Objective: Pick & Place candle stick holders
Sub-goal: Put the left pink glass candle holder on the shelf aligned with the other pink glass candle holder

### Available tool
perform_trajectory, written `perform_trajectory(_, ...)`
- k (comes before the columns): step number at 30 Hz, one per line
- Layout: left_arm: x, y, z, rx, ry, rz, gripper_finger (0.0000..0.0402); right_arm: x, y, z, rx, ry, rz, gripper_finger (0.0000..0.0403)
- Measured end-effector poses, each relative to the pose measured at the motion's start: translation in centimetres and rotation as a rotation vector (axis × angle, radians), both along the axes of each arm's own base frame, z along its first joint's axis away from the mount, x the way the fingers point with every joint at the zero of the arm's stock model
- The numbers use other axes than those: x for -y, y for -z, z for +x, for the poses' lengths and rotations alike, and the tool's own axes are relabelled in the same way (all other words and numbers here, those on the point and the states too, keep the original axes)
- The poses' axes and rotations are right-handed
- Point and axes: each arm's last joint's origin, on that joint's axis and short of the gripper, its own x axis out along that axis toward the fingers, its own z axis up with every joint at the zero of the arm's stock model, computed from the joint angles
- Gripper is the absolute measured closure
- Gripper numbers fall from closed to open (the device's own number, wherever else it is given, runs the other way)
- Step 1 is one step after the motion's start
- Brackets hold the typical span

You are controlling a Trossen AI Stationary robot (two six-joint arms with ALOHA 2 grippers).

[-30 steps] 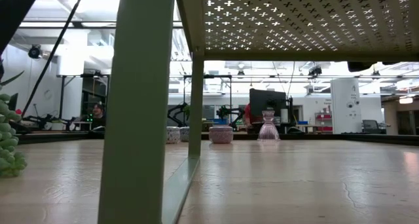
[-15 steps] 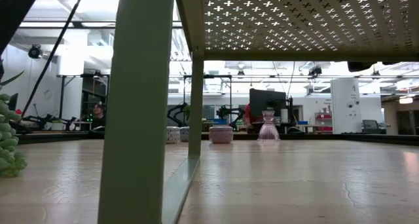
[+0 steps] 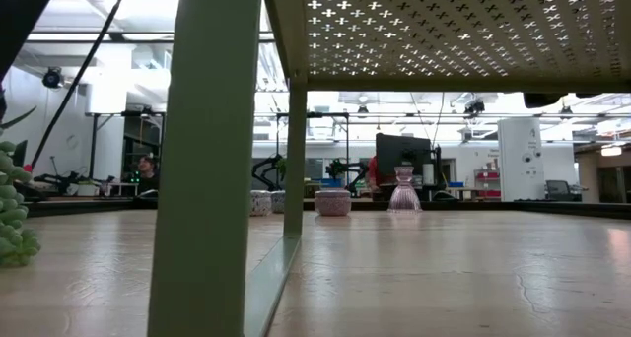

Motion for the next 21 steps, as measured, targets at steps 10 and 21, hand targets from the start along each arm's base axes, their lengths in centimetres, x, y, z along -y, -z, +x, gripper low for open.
perform_trajectory(10, -2.8, -2.4, -1.9, -0.061, -0.003, 0.112, 0.0307, 0.0, 0.1, 0.0, -0.006, 0.0, -0.001, 0.0394)
perform_trajectory(21, -12.1, -6.5, -4.6, -0.095, -0.42, 0.224, 0.0307, 0.0, 0.0, 0.0, -0.005, 0.001, -0.001, 0.0394)
